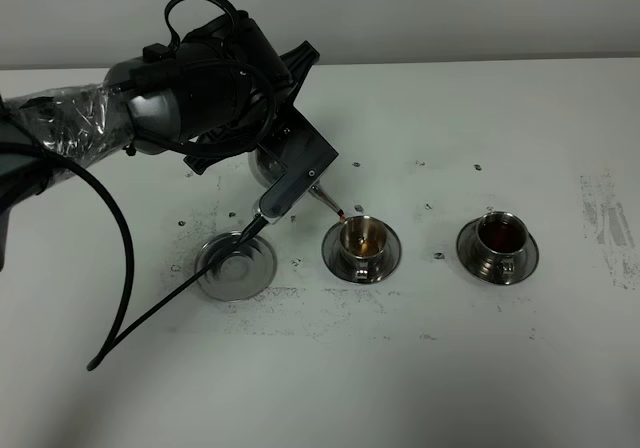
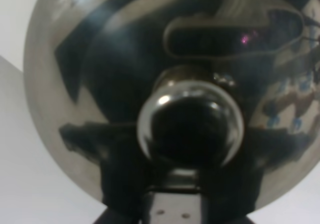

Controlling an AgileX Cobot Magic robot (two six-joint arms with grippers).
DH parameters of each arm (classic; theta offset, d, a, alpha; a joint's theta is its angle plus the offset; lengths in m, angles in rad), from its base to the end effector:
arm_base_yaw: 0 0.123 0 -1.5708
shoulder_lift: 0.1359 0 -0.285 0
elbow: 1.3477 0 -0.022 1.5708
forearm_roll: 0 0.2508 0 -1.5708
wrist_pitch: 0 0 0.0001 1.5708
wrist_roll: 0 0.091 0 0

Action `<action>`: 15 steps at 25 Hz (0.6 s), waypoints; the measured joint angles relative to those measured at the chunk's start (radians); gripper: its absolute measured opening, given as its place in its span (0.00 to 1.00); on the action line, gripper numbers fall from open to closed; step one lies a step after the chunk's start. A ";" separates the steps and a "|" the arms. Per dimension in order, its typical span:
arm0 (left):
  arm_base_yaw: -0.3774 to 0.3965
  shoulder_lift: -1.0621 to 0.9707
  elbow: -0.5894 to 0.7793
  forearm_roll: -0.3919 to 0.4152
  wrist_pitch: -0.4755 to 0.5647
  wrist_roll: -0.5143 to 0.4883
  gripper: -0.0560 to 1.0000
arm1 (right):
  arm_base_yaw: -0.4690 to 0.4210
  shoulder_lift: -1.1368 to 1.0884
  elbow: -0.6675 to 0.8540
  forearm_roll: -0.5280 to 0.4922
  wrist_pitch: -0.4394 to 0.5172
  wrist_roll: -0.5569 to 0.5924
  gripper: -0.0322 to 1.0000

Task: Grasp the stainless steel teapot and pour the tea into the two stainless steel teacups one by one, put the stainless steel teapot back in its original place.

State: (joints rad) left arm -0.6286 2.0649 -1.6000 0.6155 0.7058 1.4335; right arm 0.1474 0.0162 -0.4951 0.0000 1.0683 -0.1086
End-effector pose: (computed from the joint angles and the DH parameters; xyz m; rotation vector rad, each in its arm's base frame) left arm 0.3886 -0.2403 0.2109 2.5905 0.9496 0.9280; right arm -0.0021 -0.0003 0.2754 -0.2646 2.0561 0.0238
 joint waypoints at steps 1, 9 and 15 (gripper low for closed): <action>0.000 0.000 0.000 0.003 -0.002 0.001 0.22 | 0.000 0.000 0.000 0.000 0.000 0.000 0.53; -0.009 0.000 0.000 0.024 -0.016 0.002 0.22 | 0.000 0.000 0.000 0.000 0.000 0.000 0.53; -0.009 0.000 0.000 0.026 -0.016 0.002 0.22 | 0.000 0.000 0.000 0.000 0.000 0.000 0.53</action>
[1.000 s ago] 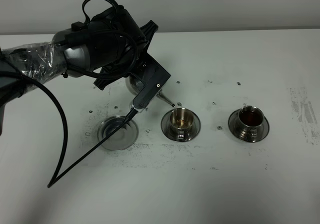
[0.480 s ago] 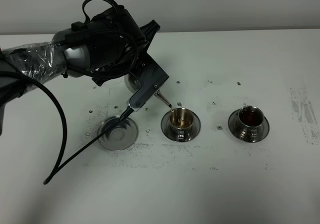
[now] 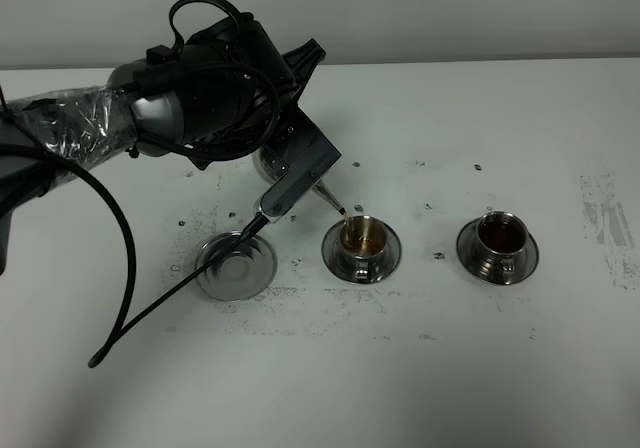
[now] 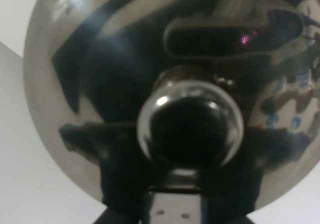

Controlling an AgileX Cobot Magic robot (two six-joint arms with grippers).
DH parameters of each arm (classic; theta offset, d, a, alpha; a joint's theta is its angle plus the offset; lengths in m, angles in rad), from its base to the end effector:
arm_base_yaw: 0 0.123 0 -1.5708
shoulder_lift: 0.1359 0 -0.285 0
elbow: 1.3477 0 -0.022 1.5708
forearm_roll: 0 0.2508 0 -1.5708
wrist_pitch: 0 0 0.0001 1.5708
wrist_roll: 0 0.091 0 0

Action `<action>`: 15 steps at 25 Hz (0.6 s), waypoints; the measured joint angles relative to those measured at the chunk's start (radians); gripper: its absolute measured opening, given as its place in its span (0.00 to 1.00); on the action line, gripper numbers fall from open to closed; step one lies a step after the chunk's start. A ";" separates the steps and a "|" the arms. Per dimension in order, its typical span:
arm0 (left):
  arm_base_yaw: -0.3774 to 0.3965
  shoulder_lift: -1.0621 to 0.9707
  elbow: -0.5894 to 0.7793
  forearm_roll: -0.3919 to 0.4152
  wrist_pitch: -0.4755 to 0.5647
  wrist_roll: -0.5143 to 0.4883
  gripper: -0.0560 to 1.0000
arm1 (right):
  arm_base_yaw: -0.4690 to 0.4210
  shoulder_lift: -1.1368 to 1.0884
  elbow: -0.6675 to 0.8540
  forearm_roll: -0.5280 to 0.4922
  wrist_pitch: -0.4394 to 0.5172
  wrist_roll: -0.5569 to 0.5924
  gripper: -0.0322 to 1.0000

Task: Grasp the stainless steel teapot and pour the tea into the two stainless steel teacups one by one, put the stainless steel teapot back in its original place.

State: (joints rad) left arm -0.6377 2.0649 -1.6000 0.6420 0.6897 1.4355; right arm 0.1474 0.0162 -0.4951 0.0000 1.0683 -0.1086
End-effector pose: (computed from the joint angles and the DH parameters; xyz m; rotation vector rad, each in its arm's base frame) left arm 0.3880 -0.2443 0.2122 2.5896 0.9009 0.9557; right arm -0.0021 -0.0003 0.2754 -0.2646 2.0561 0.0238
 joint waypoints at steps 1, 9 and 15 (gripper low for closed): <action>0.000 0.000 0.000 0.000 0.000 0.000 0.22 | 0.000 0.000 0.000 0.000 0.000 0.000 0.53; 0.000 0.000 0.000 0.025 -0.003 0.000 0.22 | 0.000 0.000 0.000 0.000 0.000 0.000 0.53; 0.000 0.000 0.000 0.033 -0.014 0.000 0.22 | 0.000 0.000 0.000 0.000 0.000 0.000 0.53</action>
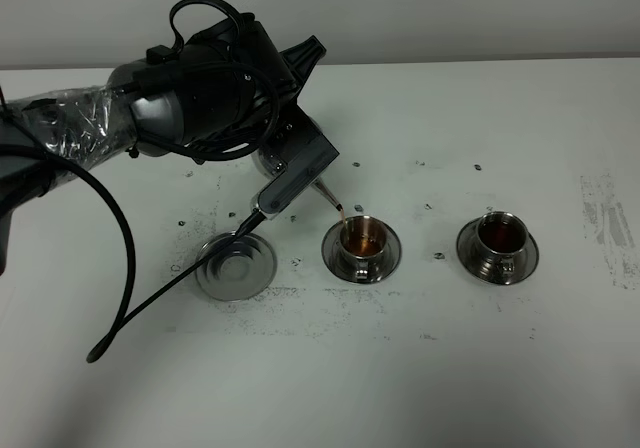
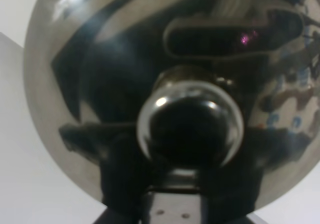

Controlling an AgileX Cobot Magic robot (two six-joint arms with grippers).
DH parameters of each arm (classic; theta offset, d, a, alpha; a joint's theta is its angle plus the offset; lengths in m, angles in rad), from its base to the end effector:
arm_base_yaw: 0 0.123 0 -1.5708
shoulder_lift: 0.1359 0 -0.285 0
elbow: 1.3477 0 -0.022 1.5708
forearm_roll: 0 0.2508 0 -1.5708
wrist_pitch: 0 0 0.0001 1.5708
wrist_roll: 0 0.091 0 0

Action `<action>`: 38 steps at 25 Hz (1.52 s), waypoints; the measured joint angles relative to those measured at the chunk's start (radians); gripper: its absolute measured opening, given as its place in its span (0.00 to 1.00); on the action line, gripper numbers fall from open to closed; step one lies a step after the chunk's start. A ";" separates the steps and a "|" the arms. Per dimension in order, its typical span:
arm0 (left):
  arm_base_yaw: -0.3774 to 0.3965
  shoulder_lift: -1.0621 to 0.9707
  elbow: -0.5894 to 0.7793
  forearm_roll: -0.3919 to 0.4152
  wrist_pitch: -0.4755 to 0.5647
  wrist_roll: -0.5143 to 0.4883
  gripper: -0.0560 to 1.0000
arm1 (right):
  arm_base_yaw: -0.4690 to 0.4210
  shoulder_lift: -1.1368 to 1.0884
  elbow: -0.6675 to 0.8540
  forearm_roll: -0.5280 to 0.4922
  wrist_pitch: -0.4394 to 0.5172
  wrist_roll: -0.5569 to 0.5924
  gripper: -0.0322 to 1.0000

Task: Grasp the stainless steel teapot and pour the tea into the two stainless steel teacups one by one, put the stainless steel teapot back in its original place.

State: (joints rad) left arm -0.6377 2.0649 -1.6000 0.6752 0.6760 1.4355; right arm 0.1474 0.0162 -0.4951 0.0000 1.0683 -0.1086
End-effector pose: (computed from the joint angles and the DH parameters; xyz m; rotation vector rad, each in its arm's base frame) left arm 0.3897 -0.2444 0.2137 2.5887 0.8628 0.9918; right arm -0.0021 -0.0003 0.2754 -0.2646 2.0561 0.0238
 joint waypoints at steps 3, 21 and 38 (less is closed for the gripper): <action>0.000 0.000 0.000 0.000 -0.006 0.000 0.22 | 0.000 0.000 0.000 0.000 0.000 0.000 0.53; -0.001 0.000 0.000 0.000 -0.020 0.001 0.22 | 0.000 0.000 0.000 0.000 0.000 0.000 0.53; -0.010 0.000 0.000 0.015 -0.031 0.001 0.22 | 0.000 0.000 0.000 0.000 0.000 0.000 0.53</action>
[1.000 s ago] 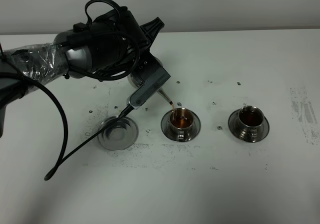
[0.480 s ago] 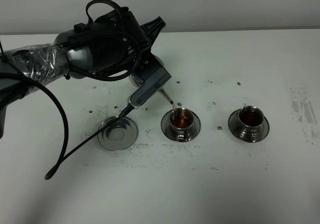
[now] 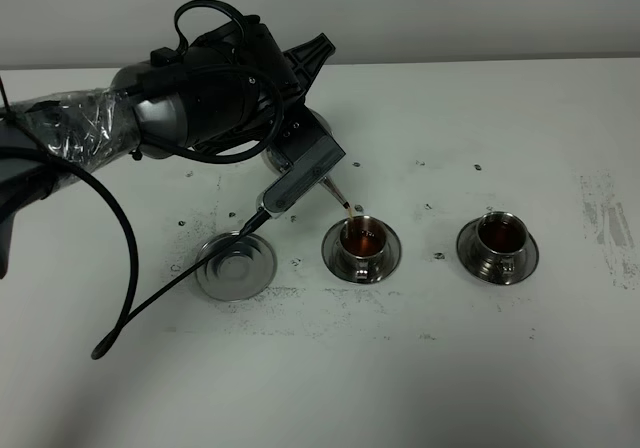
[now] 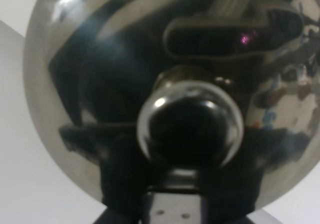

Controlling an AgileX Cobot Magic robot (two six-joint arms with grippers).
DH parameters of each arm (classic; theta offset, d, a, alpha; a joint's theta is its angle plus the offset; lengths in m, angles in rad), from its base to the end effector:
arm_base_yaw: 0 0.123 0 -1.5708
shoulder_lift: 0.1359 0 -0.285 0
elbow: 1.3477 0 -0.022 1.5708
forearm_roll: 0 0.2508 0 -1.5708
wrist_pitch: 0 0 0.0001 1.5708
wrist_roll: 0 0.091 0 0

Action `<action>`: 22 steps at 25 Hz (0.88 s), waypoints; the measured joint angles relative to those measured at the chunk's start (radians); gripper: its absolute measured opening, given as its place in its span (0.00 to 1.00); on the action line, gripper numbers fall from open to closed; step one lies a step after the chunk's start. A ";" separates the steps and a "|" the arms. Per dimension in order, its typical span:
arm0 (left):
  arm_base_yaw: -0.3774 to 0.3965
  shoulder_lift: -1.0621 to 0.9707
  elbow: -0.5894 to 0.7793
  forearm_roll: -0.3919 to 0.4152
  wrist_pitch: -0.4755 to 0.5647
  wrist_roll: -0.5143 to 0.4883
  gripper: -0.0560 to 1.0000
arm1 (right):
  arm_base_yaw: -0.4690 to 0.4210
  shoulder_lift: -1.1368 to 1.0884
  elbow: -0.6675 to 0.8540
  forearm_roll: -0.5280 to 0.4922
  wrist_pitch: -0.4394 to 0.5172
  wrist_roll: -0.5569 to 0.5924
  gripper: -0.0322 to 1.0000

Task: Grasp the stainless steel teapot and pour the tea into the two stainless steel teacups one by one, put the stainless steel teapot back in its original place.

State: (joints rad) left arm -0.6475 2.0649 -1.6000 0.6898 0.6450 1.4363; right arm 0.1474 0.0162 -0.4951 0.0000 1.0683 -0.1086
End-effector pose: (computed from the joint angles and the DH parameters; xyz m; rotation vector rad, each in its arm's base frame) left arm 0.3888 -0.2503 0.2152 2.5707 0.8129 1.0043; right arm -0.0021 -0.0003 0.2754 -0.2646 2.0561 0.0238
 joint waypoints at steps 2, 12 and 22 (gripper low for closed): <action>0.000 0.000 0.000 0.000 0.000 0.000 0.22 | 0.000 0.000 0.000 0.000 0.000 0.000 0.53; 0.000 0.000 0.000 0.003 -0.007 0.003 0.22 | 0.000 0.000 0.000 0.000 0.000 0.000 0.53; 0.000 0.000 0.000 0.003 -0.009 0.018 0.22 | 0.000 0.000 0.000 0.000 0.000 0.000 0.53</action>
State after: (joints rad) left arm -0.6475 2.0649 -1.6000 0.6930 0.6364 1.4543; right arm 0.1474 0.0162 -0.4951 0.0000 1.0683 -0.1086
